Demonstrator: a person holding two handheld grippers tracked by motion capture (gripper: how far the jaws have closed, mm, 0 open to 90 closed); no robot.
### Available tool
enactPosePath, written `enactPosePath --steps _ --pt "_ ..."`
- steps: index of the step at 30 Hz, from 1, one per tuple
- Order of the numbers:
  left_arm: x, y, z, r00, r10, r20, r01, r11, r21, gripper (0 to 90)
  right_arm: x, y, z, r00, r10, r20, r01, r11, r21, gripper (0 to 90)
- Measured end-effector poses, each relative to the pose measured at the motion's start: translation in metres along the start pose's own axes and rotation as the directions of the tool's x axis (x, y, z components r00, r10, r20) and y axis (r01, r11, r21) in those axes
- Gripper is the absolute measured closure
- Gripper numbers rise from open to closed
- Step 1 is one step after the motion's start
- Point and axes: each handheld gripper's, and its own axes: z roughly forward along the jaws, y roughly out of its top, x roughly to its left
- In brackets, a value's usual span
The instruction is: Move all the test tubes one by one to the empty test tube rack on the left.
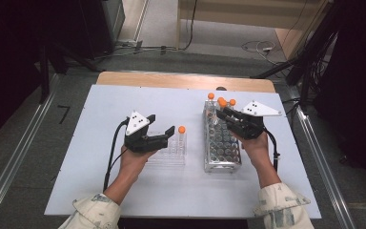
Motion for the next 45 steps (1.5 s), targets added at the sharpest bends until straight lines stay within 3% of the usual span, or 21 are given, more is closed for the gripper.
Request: enactPosePath --steps 6,17,25,35,42,45 --pt "-0.002 0.003 -0.004 1.0000 0.001 0.010 0.000 0.9999 -0.014 19.1 0.016 0.002 -0.003 0.9983 -0.010 -0.057 0.010 1.000 0.009 72.0" --pt "-0.008 0.007 -0.008 0.9993 0.007 0.036 -0.006 0.9997 -0.025 19.3 0.038 0.000 0.001 0.9924 -0.036 -0.117 0.040 0.999 0.035 72.0" --pt "-0.017 0.012 -0.012 0.9958 0.023 0.089 -0.019 0.9991 -0.036 22.6 0.053 -0.002 0.006 0.9847 -0.029 -0.172 0.040 0.997 0.064 72.0" --pt "-0.032 0.015 -0.013 0.9798 0.064 0.189 -0.060 0.9978 -0.029 30.3 0.075 -0.002 0.013 0.9674 -0.054 -0.247 0.076 0.994 0.077 71.9" --pt "-0.036 0.017 -0.014 0.9723 0.074 0.222 -0.070 0.9972 -0.028 38.2 0.088 -0.001 0.018 0.9547 -0.060 -0.292 0.087 0.993 0.079 71.8" --pt "-0.039 0.018 -0.016 0.9660 0.084 0.244 -0.078 0.9964 -0.033 43.6 0.092 -0.001 0.019 0.9486 -0.057 -0.311 0.084 0.994 0.075 71.8"
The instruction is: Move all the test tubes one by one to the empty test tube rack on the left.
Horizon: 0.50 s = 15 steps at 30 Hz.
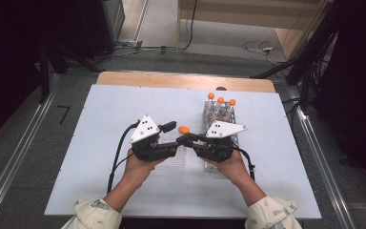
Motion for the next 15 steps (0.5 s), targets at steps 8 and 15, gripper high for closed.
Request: enactPosePath --steps 8,15 --pt "-0.0025 0.0006 -0.0016 0.9998 0.017 0.011 -0.017 0.9998 -0.006 61.9 0.0060 0.0014 0.0038 0.9998 -0.011 -0.019 0.011 1.000 0.003 71.8" --pt "-0.0024 0.0011 -0.0023 0.9996 0.022 0.016 -0.022 0.9997 -0.014 68.9 0.0058 0.0019 0.0036 0.9997 -0.004 -0.025 0.004 1.000 -0.006 71.7"
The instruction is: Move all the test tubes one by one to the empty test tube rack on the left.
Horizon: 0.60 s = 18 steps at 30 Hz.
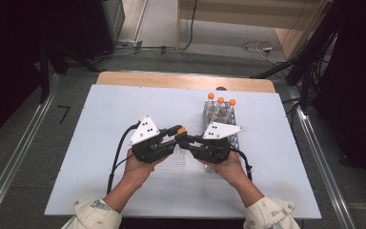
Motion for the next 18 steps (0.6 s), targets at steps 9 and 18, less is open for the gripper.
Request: enactPosePath --steps 9,18 --pt "0.004 0.002 -0.004 0.9998 -0.002 -0.018 0.002 0.9999 -0.010 69.5 -0.002 0.002 0.000 0.9995 0.029 0.009 -0.029 1.000 0.005 43.6" --pt "0.015 0.004 -0.008 0.9969 -0.008 -0.078 0.006 0.9995 -0.030 69.6 -0.015 0.003 -0.009 0.9948 0.067 0.077 -0.067 0.998 -0.009 21.1"
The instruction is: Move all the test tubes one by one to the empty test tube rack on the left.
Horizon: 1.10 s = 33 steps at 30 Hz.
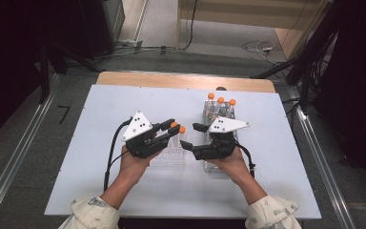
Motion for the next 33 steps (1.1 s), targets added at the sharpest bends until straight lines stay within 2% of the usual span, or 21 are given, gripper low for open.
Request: enactPosePath --steps 2,7,11,23,33 --pt "0.005 0.000 0.001 0.9996 0.002 -0.027 -0.002 1.0000 -0.009 69.6 -0.004 0.000 -0.003 0.9999 0.009 0.011 -0.009 1.000 -0.004 20.5" --pt "0.009 -0.001 0.007 0.9988 -0.005 -0.049 0.004 0.9999 -0.012 69.6 -0.009 0.000 -0.007 0.9992 0.022 0.032 -0.022 1.000 -0.012 20.5" --pt "0.012 -0.001 0.015 0.9970 0.014 -0.076 -0.014 0.9999 -0.001 69.7 -0.010 0.000 -0.009 0.9986 0.026 0.046 -0.026 1.000 -0.017 20.5" --pt "0.021 -0.004 0.026 0.9954 0.001 -0.095 -0.002 1.0000 -0.004 69.7 -0.015 0.000 -0.017 0.9967 0.039 0.072 -0.037 0.999 -0.033 20.5" --pt "0.019 -0.013 0.033 0.9949 0.016 -0.099 -0.013 0.9992 0.038 69.5 -0.017 -0.001 -0.020 0.9959 0.048 0.078 -0.045 0.998 -0.034 20.6"
